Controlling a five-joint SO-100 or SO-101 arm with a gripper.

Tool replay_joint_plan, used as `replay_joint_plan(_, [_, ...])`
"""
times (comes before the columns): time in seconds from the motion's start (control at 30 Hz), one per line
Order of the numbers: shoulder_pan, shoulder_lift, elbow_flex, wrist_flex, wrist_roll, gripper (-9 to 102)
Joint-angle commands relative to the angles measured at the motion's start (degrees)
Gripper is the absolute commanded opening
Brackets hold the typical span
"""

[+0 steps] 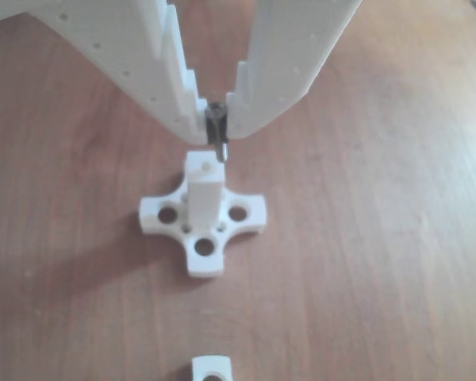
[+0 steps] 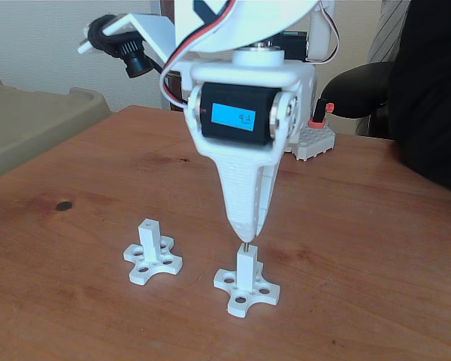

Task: Grab the screw and set it in the hole.

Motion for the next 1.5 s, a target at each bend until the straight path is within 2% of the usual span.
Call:
replay_joint_plan(0.0, [-0.4,2.4,-0.4,0.4,-0.4,-4])
replay_joint_plan(1.47, [-0.5,0.8,-0.3,0.7,-0.5,-4])
